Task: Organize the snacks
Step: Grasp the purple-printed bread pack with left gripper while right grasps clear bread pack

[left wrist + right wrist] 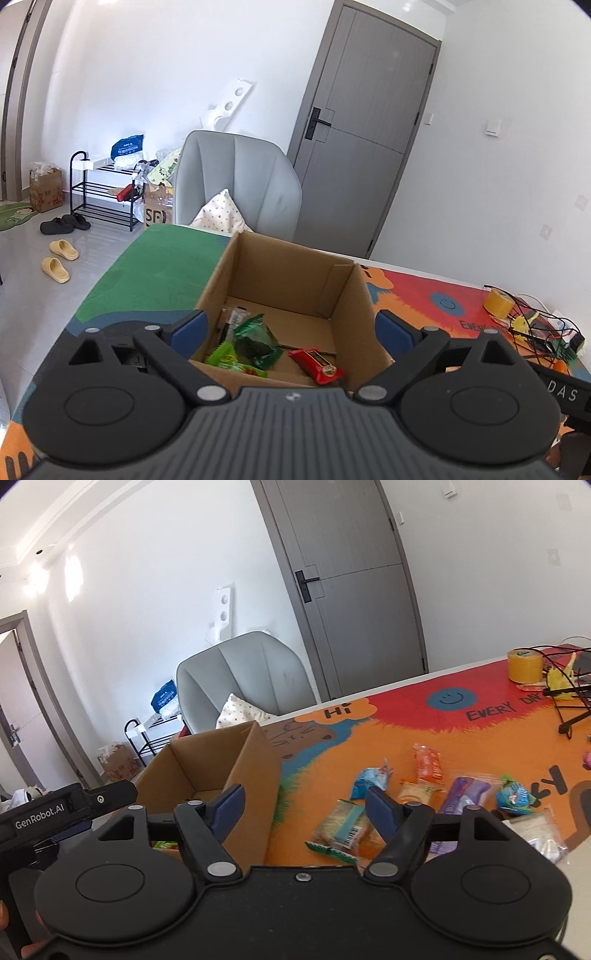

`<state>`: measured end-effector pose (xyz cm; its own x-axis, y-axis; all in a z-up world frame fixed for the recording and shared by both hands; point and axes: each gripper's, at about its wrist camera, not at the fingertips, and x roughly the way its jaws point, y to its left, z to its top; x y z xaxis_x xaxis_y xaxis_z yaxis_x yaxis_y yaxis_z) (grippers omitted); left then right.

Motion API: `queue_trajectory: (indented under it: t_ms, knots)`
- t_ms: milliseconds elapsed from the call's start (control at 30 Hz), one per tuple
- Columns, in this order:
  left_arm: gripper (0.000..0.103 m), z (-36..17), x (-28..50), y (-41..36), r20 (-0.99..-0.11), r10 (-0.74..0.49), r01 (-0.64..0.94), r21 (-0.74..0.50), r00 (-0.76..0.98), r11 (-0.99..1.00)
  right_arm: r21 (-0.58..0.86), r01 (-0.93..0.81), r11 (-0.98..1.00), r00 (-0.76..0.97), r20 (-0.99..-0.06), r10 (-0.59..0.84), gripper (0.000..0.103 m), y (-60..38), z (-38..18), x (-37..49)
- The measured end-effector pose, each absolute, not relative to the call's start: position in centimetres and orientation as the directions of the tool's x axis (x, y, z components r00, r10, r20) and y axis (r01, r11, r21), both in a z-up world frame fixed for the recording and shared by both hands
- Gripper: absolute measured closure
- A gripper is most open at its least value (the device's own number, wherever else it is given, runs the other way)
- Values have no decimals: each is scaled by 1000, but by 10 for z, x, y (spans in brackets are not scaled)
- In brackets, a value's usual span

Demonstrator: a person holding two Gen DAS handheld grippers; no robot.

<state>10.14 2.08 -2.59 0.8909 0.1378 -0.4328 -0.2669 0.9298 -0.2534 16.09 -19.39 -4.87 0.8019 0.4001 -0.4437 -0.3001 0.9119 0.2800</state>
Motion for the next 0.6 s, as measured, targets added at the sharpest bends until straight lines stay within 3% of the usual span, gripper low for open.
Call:
queue_trajectory:
  t_ms: [33, 600]
  knots:
    - [7, -26, 102, 16, -434, 129, -257, -251, 892, 933, 280, -286, 916, 807, -445, 388, 21, -201, -49, 160]
    - [7, -31, 120, -72, -457, -12, -89, -198, 889, 976, 287, -154, 945, 849, -452, 275, 21, -292, -65, 148]
